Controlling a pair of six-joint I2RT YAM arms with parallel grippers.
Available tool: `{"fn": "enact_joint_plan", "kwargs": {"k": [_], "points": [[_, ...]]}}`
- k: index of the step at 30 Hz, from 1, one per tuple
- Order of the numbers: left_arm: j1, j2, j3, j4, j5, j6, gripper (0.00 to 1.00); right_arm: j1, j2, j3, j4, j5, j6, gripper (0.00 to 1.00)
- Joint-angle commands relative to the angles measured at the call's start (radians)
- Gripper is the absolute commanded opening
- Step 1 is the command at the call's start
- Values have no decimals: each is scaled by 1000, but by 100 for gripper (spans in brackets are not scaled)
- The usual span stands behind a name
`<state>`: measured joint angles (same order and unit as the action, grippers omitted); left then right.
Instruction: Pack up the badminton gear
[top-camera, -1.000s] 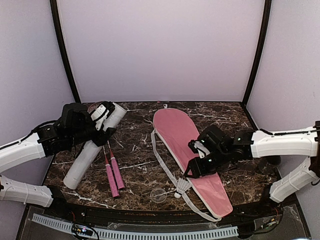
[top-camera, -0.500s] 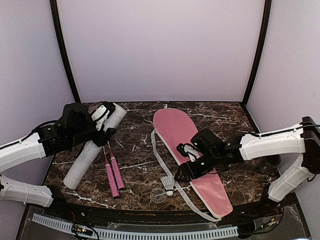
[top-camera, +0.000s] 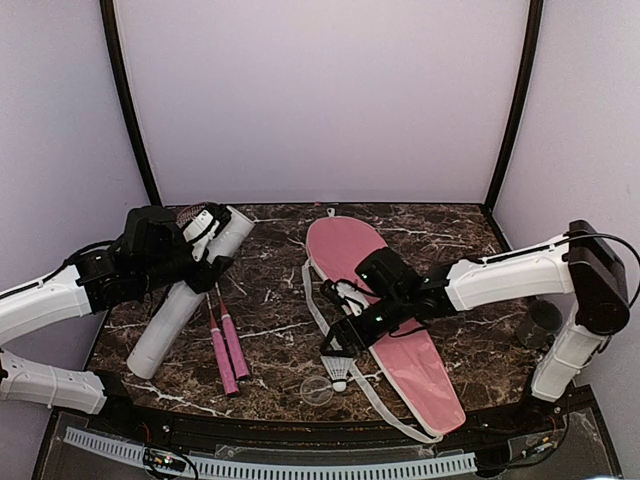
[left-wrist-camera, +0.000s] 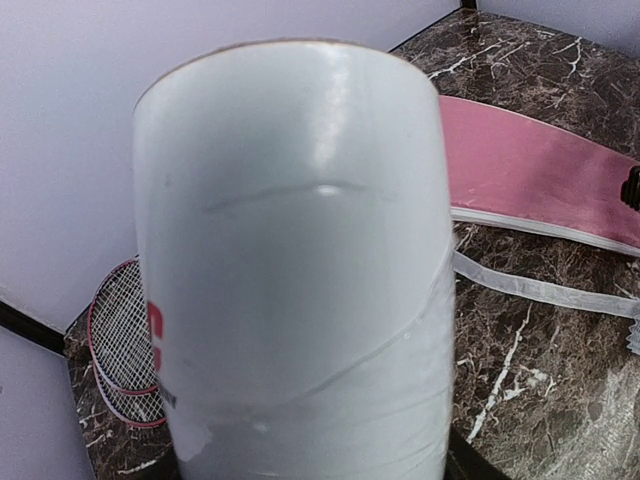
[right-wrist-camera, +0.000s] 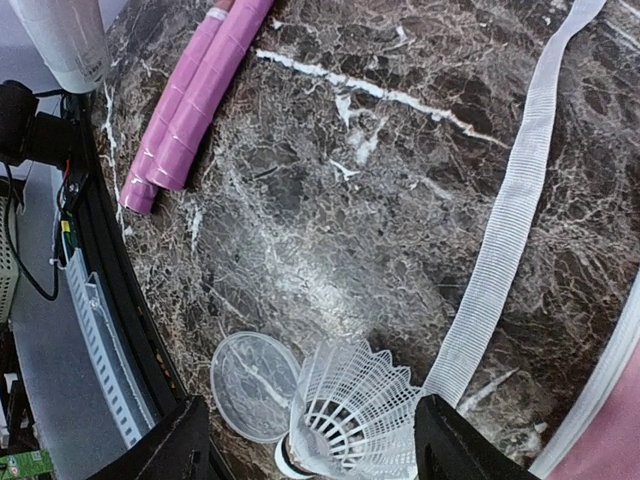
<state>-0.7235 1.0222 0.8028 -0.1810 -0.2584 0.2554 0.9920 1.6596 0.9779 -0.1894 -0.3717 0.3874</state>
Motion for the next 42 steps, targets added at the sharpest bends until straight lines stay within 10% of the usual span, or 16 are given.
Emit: {"fn": "enact_joint_plan", "kwargs": {"k": [1,23,42], "points": [[3,-12,16,7,7,10,60,-4,49,28,13,-58,-53,70],[3,-5,17,6,17,7,60,-5,-58,-140,19,-89,28,0],[-117,26,-7,2,410,90,60,-26,-494,-214,94,307,179,0]]}}
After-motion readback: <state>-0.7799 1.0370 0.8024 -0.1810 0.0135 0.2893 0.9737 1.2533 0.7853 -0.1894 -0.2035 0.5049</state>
